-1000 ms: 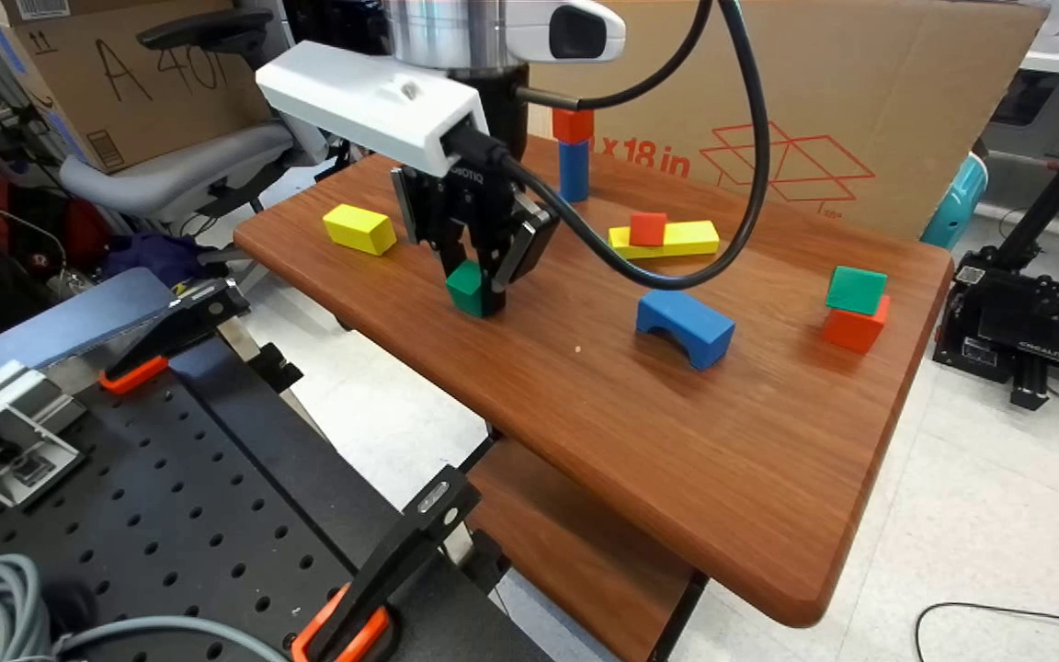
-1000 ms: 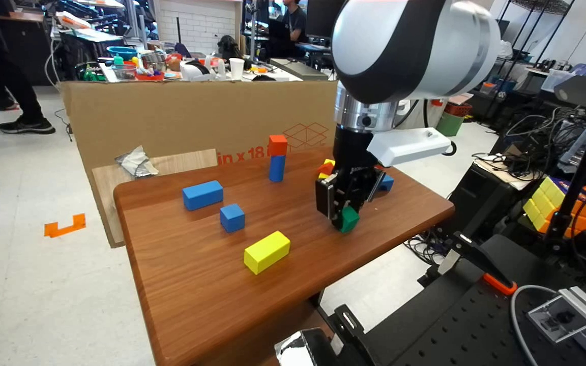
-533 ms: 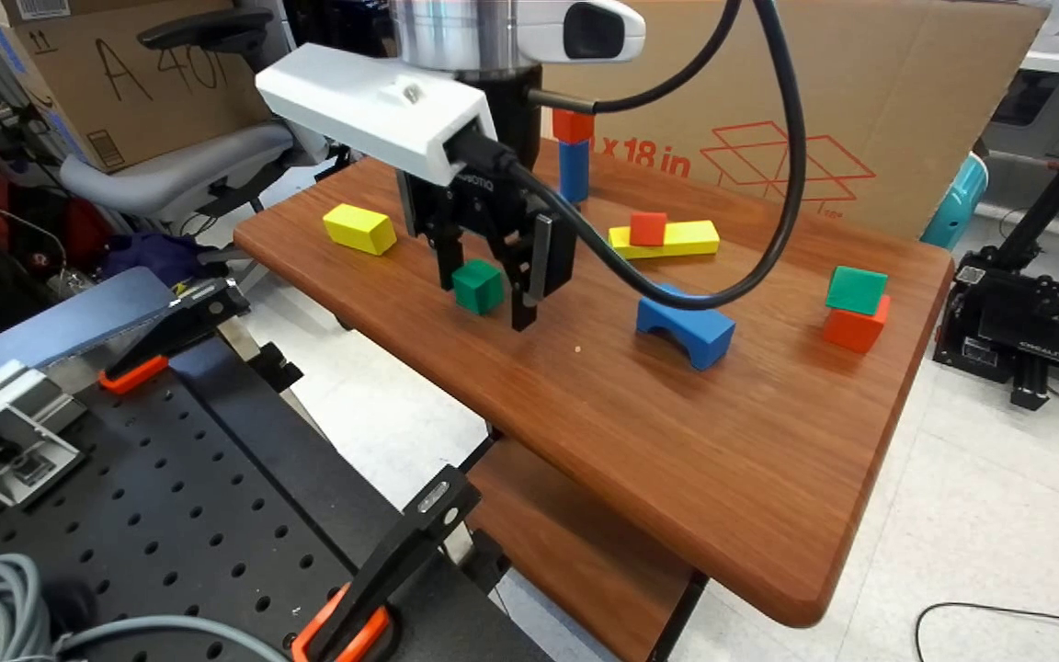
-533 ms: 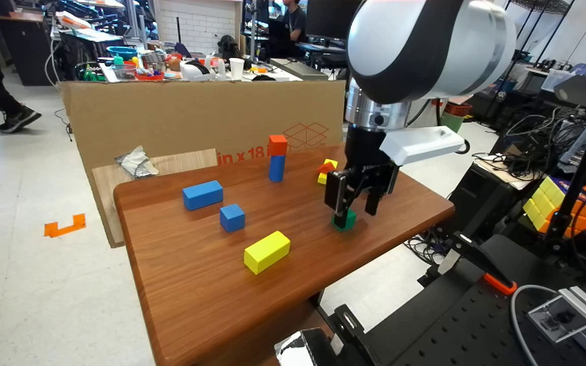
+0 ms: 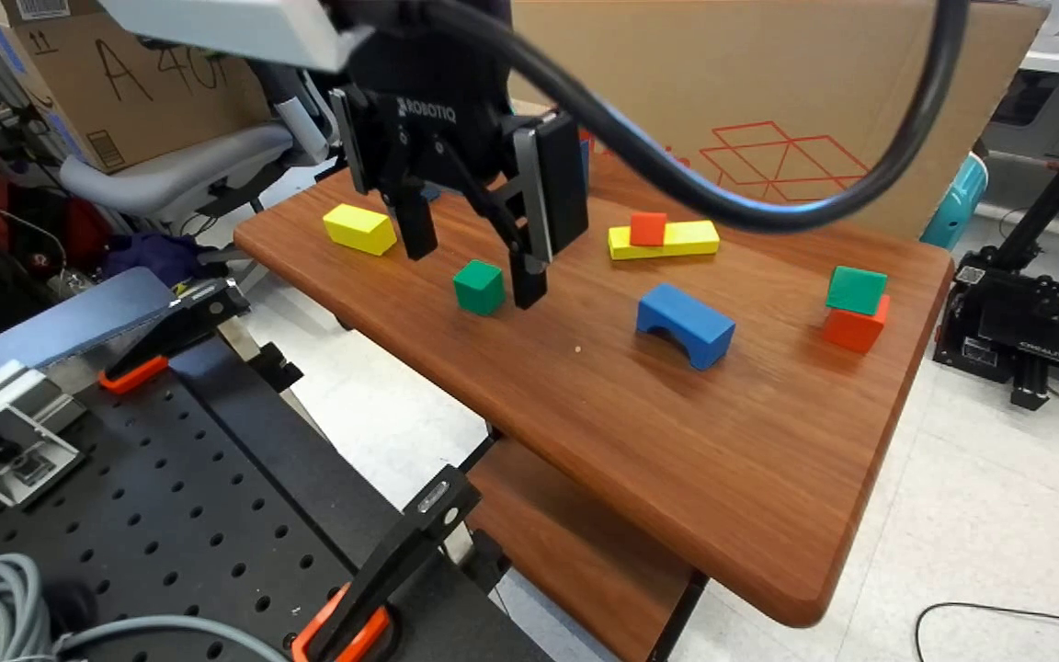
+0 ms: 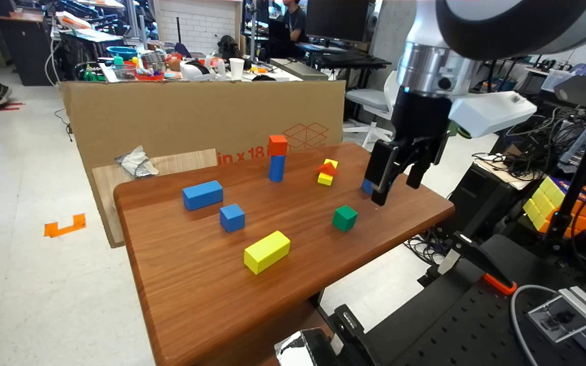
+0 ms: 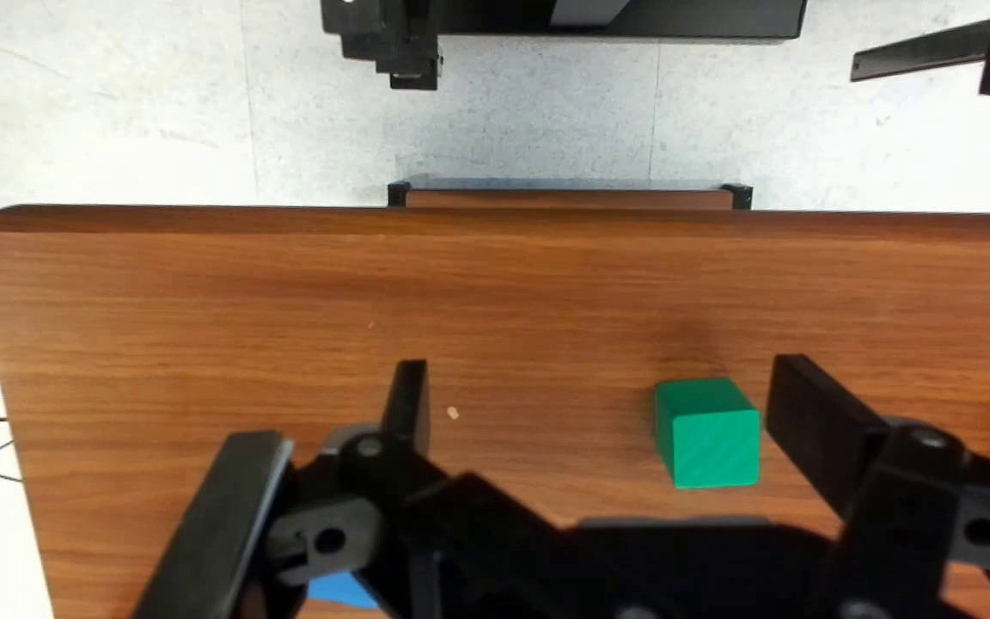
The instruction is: Move the green cube to the left
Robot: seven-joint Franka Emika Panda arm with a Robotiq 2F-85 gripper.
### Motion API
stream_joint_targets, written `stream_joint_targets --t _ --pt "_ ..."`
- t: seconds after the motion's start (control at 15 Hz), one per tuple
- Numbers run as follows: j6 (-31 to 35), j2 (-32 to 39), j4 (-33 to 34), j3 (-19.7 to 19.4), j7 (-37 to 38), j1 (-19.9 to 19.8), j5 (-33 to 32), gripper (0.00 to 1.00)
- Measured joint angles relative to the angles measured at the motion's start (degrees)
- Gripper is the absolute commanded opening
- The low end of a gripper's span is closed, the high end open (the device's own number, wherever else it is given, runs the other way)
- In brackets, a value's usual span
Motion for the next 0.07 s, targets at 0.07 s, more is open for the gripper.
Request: stream_joint_targets --t 0.07 --pt "-0.28 -1.49 -0.97 -0.38 0.42 0.00 -0.53 1.00"
